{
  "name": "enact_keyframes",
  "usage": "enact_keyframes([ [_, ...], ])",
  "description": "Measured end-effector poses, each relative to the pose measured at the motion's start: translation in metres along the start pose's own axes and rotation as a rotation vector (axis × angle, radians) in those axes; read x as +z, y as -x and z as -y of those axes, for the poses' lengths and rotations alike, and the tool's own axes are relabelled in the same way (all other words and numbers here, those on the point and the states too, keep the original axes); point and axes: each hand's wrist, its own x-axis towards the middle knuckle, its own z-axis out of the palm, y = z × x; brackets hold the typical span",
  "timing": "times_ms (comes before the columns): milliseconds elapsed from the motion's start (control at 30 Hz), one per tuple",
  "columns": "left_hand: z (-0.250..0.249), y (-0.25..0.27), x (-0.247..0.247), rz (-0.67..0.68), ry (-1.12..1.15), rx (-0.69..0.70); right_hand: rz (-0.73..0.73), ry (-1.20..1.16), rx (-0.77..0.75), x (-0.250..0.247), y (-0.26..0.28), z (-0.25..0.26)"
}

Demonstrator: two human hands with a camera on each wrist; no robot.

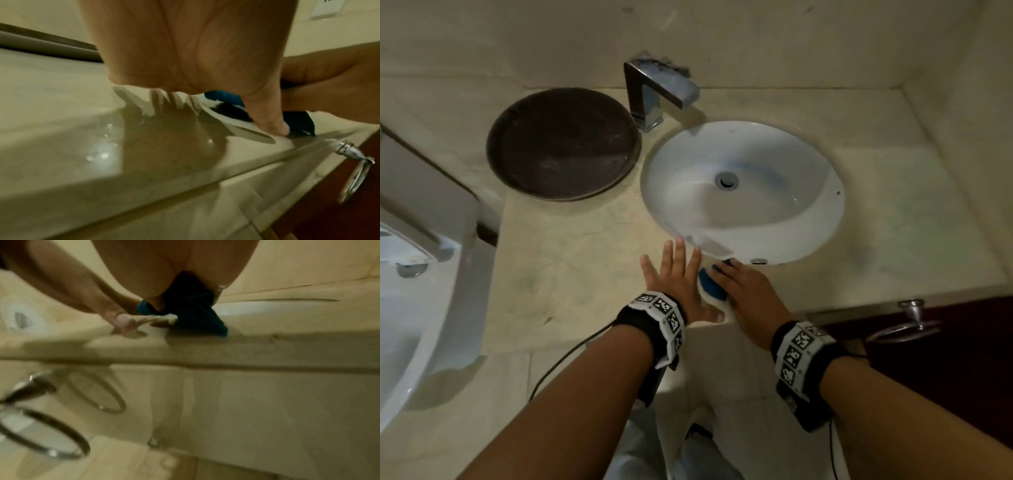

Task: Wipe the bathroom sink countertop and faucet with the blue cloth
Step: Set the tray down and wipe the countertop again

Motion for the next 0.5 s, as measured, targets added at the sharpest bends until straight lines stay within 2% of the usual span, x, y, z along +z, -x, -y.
enact_keyframes([
  [67,-0.005,-0.005,0.005,0.039,-0.024,-0.015,0.072,0.093,0.013,0.012,0.01,-0.008],
  [133,-0.006,-0.007,0.008,0.054,-0.034,-0.03,0.115,0.079,0.057,0.013,0.014,-0.012],
  [233,-0.007,-0.009,0.011,0.043,-0.025,-0.036,0.078,0.069,0.129,0.005,0.01,-0.016],
  [400,-0.007,-0.01,0.014,0.014,-0.023,-0.036,0.024,0.104,0.404,-0.009,0.01,-0.056],
  [500,-0.007,-0.011,0.013,0.03,-0.016,-0.032,0.009,0.1,0.493,-0.013,0.015,-0.065],
])
